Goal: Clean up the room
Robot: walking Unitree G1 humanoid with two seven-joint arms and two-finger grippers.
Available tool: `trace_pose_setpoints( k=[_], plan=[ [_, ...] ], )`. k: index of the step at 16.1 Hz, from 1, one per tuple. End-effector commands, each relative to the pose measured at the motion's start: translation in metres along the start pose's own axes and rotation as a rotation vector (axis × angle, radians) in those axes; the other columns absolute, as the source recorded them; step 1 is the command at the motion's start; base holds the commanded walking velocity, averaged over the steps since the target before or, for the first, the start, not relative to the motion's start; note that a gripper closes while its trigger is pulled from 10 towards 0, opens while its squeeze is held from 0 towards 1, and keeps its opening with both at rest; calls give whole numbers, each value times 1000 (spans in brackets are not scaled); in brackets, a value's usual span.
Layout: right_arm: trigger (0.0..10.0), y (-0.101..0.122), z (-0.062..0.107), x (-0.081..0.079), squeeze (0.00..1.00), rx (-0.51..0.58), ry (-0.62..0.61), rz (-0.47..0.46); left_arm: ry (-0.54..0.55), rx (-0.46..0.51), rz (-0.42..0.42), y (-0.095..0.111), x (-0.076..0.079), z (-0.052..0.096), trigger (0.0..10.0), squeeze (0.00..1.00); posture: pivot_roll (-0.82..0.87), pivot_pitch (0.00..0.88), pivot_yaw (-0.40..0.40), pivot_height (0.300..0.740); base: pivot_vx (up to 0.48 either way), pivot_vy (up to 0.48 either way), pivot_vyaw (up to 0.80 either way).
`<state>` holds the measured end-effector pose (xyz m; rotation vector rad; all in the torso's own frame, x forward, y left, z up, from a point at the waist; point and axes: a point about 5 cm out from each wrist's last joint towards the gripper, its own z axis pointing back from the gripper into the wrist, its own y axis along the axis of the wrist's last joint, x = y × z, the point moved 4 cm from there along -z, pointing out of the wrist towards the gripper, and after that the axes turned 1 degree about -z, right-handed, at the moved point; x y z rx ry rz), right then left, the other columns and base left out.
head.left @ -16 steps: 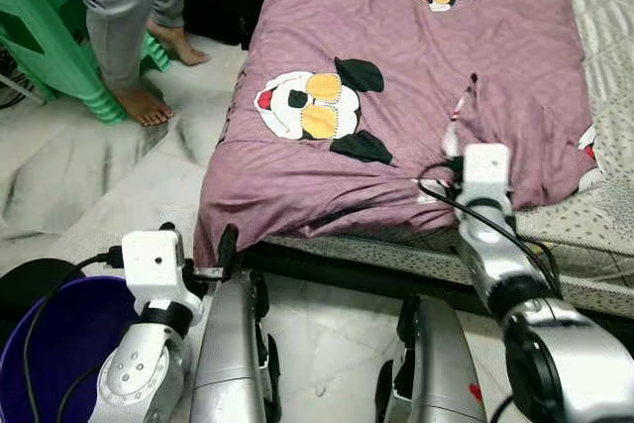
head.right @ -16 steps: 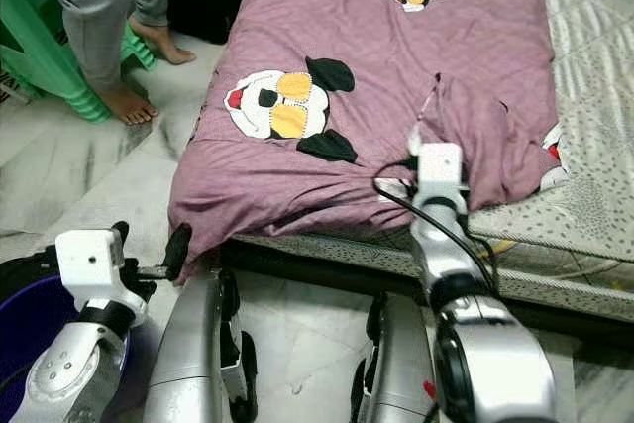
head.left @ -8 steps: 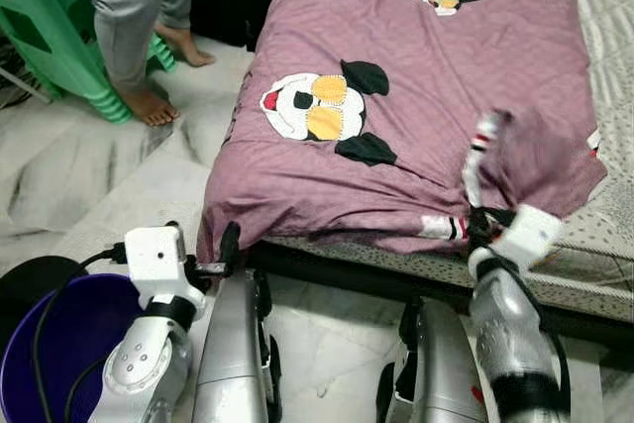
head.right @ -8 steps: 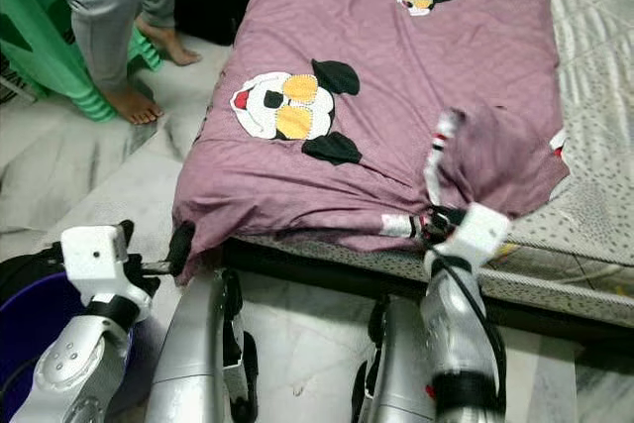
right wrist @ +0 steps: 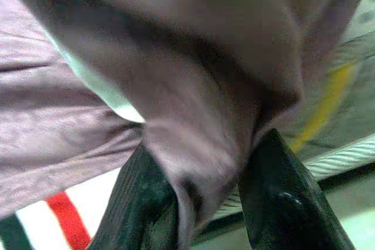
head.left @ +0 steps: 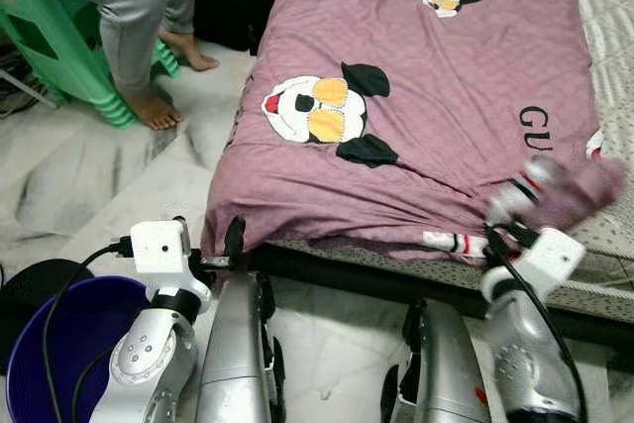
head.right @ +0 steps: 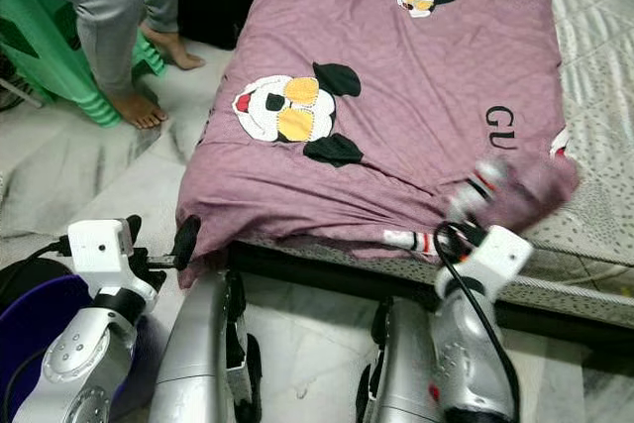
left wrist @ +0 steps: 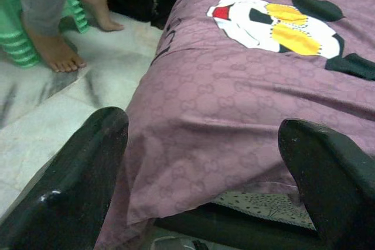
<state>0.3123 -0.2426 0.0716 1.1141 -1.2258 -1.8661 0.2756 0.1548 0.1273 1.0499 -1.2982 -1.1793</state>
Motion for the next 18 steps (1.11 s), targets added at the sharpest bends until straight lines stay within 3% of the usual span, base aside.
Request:
trace_pose_setpoints(
  k=[1,5,7,10,12,15,16,18],
  plan=[
    [10000,0,5,26,1000,-10,-76,80,7,-18,1,-6,-3,1,10000,0,137,215,69,534,0,0,0],
    [10000,23,7,53,1000,49,-125,203,-10,-16,9,-7,1,-4,10000,0,111,205,77,534,0,0,0],
    [10000,33,13,56,1000,66,-102,259,-17,-12,6,-7,1,-7,10000,0,95,197,79,534,0,0,0],
    [10000,27,41,66,1000,28,-102,349,-31,-12,6,-8,3,-12,10000,0,61,186,87,534,0,0,0],
    [10000,-2,75,82,1000,-95,-112,368,-58,-19,11,-11,9,-17,10000,0,35,179,95,534,0,0,0],
    [10000,-10,106,78,1000,-132,-68,416,-77,-14,12,-11,13,-23,10000,0,8,172,106,534,0,0,0],
    [10000,-4,109,75,1000,-99,-60,449,-81,-8,14,-11,13,-25,10000,0,0,169,109,534,0,0,0],
    [10000,24,98,62,1000,45,-30,531,-93,7,14,-9,18,-30,10000,0,-15,160,114,534,0,0,0]
  ],
)
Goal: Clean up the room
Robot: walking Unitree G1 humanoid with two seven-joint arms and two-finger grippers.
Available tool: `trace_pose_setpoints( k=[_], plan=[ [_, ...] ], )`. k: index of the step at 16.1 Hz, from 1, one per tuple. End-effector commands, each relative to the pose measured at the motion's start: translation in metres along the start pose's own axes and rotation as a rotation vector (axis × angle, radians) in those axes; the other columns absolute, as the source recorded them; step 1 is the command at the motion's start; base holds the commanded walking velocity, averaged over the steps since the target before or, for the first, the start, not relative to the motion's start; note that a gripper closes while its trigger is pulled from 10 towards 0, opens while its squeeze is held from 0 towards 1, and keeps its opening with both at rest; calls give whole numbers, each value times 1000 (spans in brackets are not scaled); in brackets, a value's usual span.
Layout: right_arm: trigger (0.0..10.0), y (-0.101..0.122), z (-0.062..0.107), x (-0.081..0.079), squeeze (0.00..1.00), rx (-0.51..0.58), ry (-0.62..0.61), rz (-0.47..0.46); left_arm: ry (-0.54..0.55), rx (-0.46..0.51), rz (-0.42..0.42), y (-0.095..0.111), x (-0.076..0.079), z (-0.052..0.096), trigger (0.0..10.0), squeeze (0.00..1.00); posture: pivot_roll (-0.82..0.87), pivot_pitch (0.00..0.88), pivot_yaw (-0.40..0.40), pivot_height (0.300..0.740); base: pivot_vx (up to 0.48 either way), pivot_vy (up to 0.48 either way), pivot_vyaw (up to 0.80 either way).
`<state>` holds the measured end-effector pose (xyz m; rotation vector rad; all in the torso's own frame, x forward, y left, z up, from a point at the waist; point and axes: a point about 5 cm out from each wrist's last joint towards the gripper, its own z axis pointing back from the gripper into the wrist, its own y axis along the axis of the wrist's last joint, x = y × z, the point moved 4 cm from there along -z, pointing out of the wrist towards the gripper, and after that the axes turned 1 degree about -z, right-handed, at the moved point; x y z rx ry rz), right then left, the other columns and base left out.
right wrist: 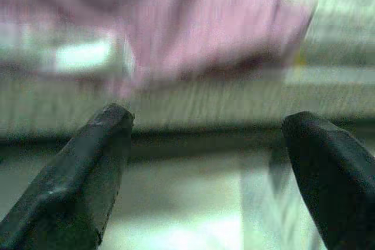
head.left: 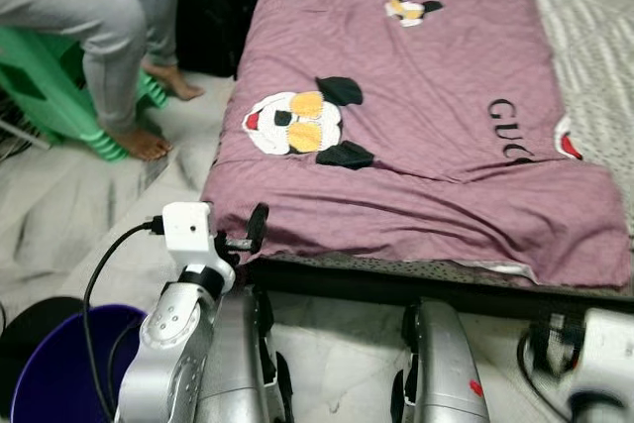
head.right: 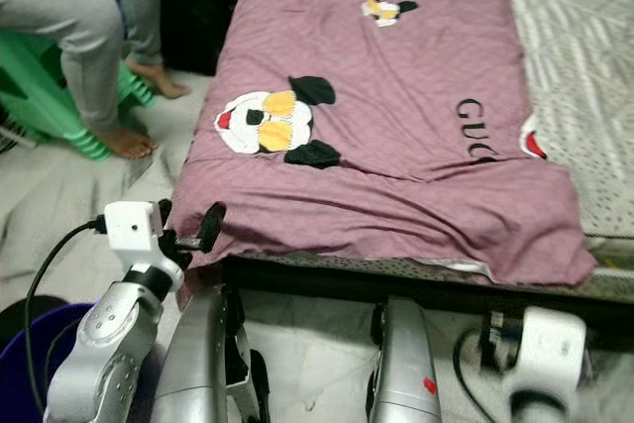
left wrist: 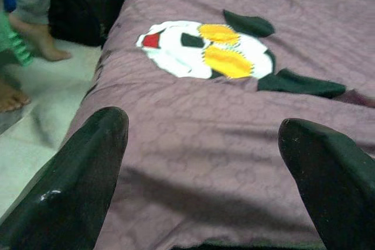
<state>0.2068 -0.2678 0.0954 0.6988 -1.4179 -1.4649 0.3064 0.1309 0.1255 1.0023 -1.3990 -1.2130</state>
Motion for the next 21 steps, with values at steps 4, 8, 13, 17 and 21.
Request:
trace_pose_setpoints(
  k=[4,8,13,17,21],
  plan=[
    [10000,84,-40,-35,1000,276,86,-108,-12,25,-15,2,2,-7,10000,0,-8,135,108,534,0,0,0],
    [10000,124,-77,-105,1000,327,309,-250,0,57,-24,8,0,-10,10000,0,26,126,94,534,0,0,0],
    [10000,93,-121,-167,1000,133,362,-162,0,69,-35,13,0,-11,10000,0,85,146,79,534,0,0,0],
    [10000,72,-145,-152,1000,-10,185,-172,10,66,-38,11,-1,-8,10000,0,102,150,72,534,0,0,0],
    [10000,22,-155,-92,435,-155,-34,-185,23,55,-32,7,-3,-6,10000,0,92,155,61,534,0,0,0]
  ],
)
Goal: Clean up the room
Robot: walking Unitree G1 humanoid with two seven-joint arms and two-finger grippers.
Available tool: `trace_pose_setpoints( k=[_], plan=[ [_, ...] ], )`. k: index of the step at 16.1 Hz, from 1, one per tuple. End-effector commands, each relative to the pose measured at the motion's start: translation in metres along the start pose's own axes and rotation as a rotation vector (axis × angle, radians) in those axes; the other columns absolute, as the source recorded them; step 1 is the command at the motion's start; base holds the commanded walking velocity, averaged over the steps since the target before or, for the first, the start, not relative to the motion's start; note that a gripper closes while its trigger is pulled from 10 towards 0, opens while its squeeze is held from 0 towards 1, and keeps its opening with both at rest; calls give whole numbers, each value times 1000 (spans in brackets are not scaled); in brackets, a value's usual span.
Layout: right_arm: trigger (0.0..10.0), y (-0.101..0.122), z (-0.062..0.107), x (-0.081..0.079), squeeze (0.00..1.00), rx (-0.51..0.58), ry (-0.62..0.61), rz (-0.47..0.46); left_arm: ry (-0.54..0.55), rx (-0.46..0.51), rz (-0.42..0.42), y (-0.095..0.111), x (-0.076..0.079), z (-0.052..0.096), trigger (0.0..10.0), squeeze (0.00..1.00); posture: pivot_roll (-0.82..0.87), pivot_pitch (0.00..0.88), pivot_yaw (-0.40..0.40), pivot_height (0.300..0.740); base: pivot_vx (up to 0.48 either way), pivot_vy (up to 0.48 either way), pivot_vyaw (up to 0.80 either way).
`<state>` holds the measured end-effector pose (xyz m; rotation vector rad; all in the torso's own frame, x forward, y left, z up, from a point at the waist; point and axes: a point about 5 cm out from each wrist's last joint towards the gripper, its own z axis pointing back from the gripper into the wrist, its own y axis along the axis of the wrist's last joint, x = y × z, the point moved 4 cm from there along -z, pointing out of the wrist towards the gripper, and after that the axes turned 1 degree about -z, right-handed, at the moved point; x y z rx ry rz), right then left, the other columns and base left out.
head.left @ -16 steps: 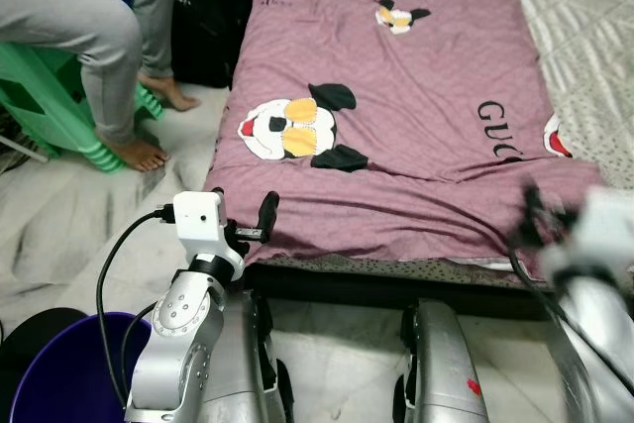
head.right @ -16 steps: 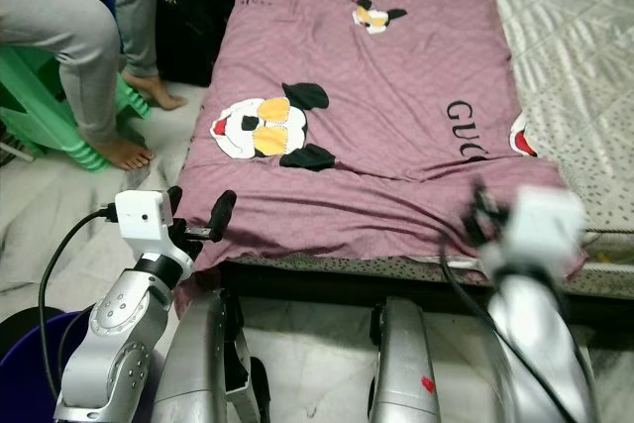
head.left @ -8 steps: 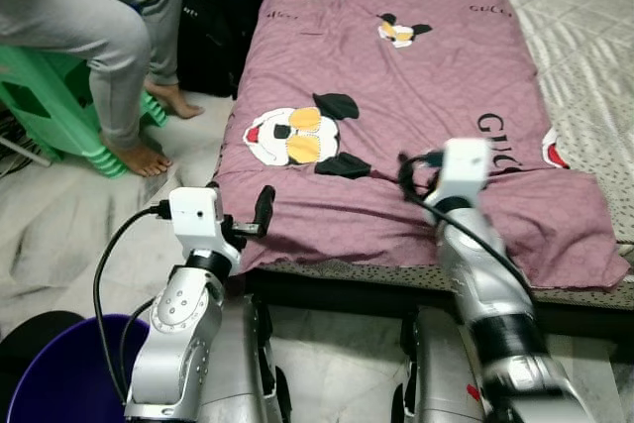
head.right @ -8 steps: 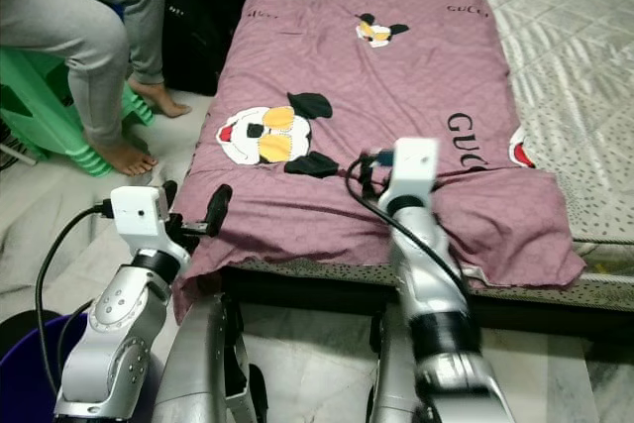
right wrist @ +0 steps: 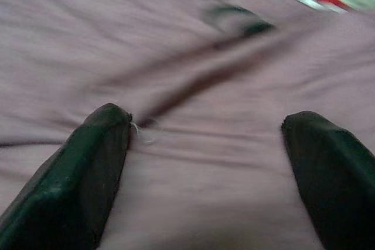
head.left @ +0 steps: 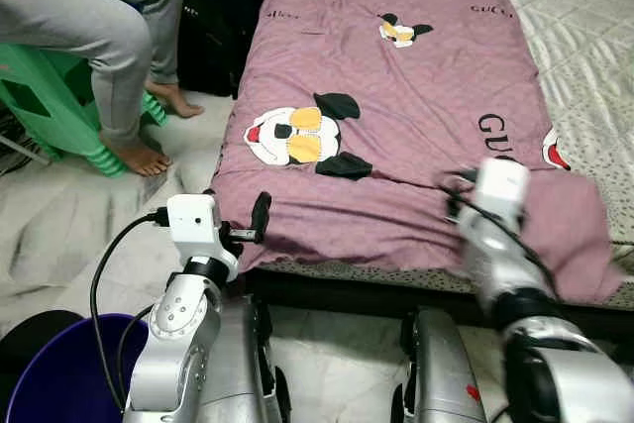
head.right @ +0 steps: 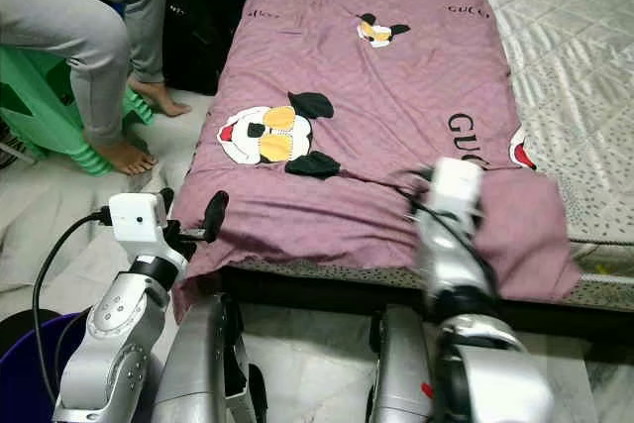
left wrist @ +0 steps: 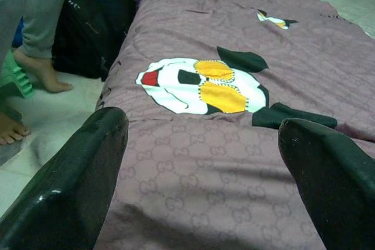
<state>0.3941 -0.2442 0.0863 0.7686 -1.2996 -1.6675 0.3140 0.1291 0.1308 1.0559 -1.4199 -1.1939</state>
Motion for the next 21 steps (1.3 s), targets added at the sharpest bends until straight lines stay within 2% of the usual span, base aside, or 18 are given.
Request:
trace_pose_setpoints(
  k=[1,2,5,7,8,9,11,12,14,16,17,18,19,20,21],
  plan=[
    [10000,-20,2,16,431,-56,-52,-11,17,8,-10,2,-4,2,10000,0,91,156,61,534,0,0,0],
    [10000,-30,4,36,435,-54,-95,14,19,8,-9,2,-4,3,10000,0,88,157,60,534,0,0,0],
    [10000,-55,18,64,435,-65,-133,45,23,1,-8,0,-6,5,10000,0,75,162,60,534,0,0,0],
    [10000,-76,38,76,439,-93,-131,81,24,-7,-9,-2,-8,6,10000,0,63,164,63,534,0,0,0],
    [10000,-89,55,84,439,-123,-127,81,20,-9,-8,-2,-7,5,10000,0,59,164,65,534,0,0,0],
    [10000,-96,67,87,439,-139,-120,85,16,-10,-8,-2,-7,4,10000,0,57,164,67,534,0,0,0],
    [10000,-100,78,91,439,-143,-116,77,14,-11,-8,-2,-7,4,10000,0,48,164,73,534,0,0,0],
    [10000,-96,82,91,435,-115,-102,74,12,-11,-9,-2,-7,4,10000,0,45,163,77,534,0,0,0],
    [10000,-58,81,80,435,66,-38,90,8,-8,-12,-1,-8,2,10000,0,40,153,85,534,0,0,0],
    [10000,-9,89,75,447,280,-44,196,9,11,-18,5,-9,1,10000,0,39,147,85,534,0,0,0],
    [10000,7,94,73,439,343,-54,229,9,16,-20,6,-9,1,10000,0,38,142,86,534,0,0,0],
    [10000,32,99,65,439,432,-45,220,10,17,-21,6,-10,1,10000,0,34,130,89,534,0,0,0],
    [10000,47,102,54,420,478,-14,198,11,17,-24,6,-11,1,10000,0,33,125,89,534,0,0,0],
    [10000,52,103,50,420,490,3,187,12,16,-24,5,-12,1,10000,0,32,123,90,534,0,0,0],
    [10000,55,103,37,141,484,62,126,13,15,-25,4,-12,1,10000,0,30,116,90,534,0,0,0]
  ],
)
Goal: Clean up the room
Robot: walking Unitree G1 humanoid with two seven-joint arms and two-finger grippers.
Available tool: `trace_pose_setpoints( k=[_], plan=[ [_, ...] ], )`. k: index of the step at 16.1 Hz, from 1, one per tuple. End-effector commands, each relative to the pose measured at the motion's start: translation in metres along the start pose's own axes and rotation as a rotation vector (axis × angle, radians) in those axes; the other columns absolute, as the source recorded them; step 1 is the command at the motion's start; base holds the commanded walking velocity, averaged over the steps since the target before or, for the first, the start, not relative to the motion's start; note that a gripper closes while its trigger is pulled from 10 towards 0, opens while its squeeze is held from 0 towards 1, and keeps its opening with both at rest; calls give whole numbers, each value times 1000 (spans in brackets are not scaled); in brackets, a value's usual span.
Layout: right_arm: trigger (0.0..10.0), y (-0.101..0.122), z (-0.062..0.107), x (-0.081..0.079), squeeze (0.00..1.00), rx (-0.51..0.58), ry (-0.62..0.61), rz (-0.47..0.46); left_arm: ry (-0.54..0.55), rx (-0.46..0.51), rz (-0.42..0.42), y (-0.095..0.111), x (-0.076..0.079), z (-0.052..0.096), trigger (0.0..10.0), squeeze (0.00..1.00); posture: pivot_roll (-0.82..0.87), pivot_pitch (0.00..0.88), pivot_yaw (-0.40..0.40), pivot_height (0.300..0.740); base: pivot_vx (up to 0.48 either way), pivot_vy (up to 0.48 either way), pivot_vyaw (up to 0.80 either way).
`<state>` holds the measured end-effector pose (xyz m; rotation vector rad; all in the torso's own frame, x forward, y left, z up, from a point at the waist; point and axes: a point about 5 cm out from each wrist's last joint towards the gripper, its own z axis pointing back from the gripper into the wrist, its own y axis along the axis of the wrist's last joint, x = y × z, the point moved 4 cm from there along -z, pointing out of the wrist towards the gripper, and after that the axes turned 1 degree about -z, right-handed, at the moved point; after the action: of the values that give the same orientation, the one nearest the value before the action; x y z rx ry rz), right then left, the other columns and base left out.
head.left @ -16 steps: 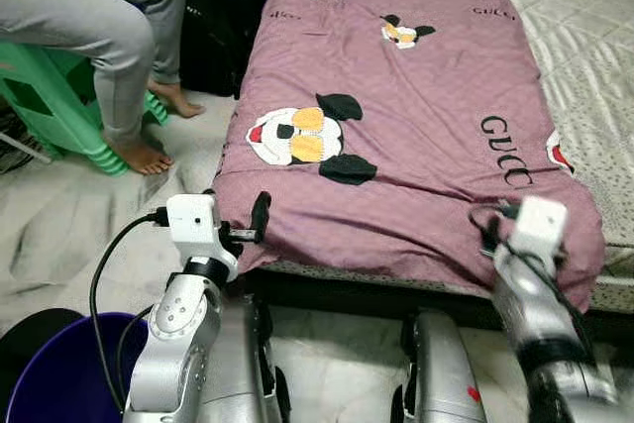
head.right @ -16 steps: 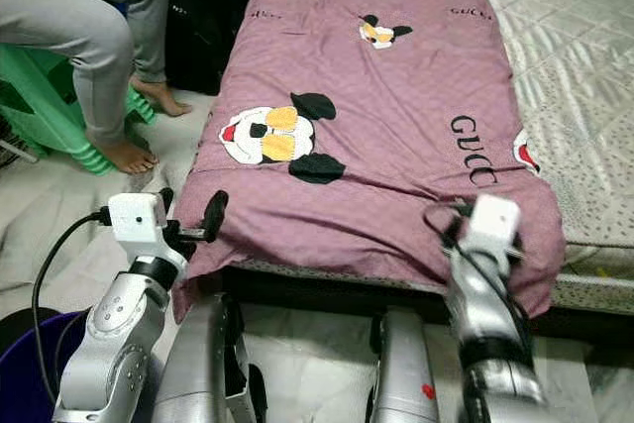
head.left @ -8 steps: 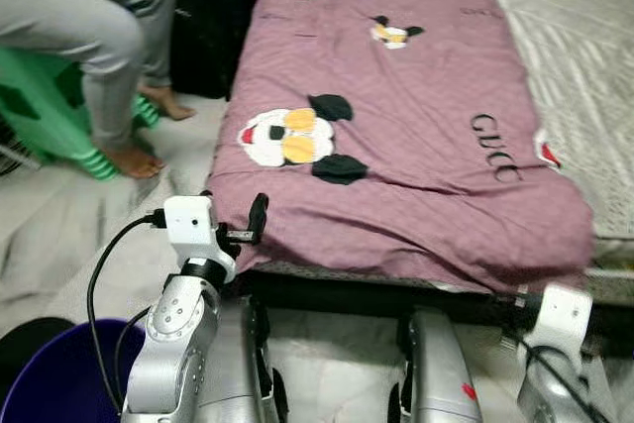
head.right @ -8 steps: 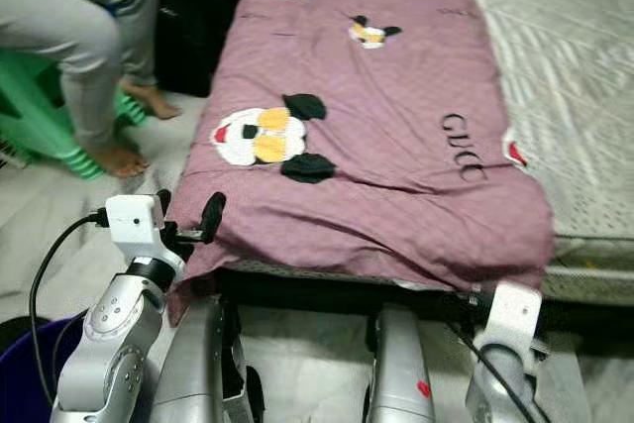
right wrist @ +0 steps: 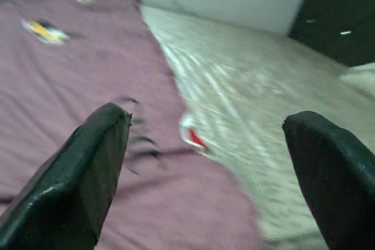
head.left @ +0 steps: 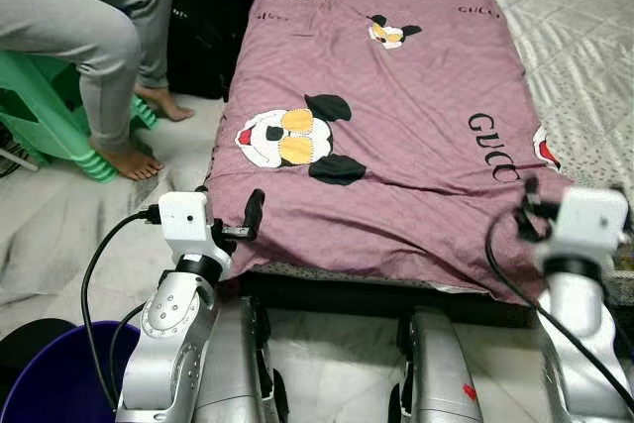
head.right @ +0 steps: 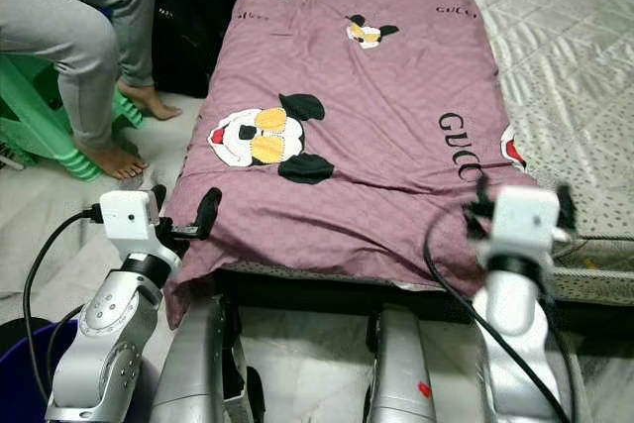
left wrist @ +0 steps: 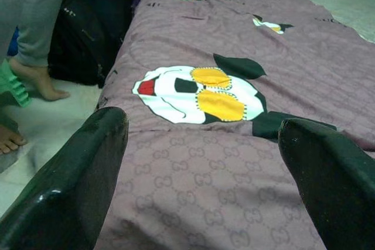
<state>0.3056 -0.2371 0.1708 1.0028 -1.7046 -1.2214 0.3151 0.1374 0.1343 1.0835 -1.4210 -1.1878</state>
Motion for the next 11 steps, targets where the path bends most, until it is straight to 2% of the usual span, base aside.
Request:
trace_pose_setpoints(
  k=[1,3,4,6,8,11],
  plan=[
    [10000,-3,6,-23,0,-31,106,-87,6,-1,-11,-1,-5,1,10000,0,28,103,89,534,0,0,0],
    [10000,-19,19,-49,0,-122,219,-212,26,-2,-19,-4,-11,1,10000,0,25,85,90,534,0,0,0],
    [10000,-19,23,-62,0,-127,294,-271,40,-5,-23,-6,-16,1,10000,0,19,71,91,534,0,0,0],
    [10000,-11,18,-69,0,-88,328,-275,45,-3,-30,-7,-20,-2,10000,0,10,56,89,534,0,0,0],
    [10000,-5,10,-71,0,-72,330,-303,46,5,-32,-7,-19,-6,10000,0,7,45,83,562,0,0,0],
    [10000,0,7,-75,0,-58,347,-319,45,16,-29,-6,-18,-8,10000,0,9,39,75,592,0,0,0]
  ],
)
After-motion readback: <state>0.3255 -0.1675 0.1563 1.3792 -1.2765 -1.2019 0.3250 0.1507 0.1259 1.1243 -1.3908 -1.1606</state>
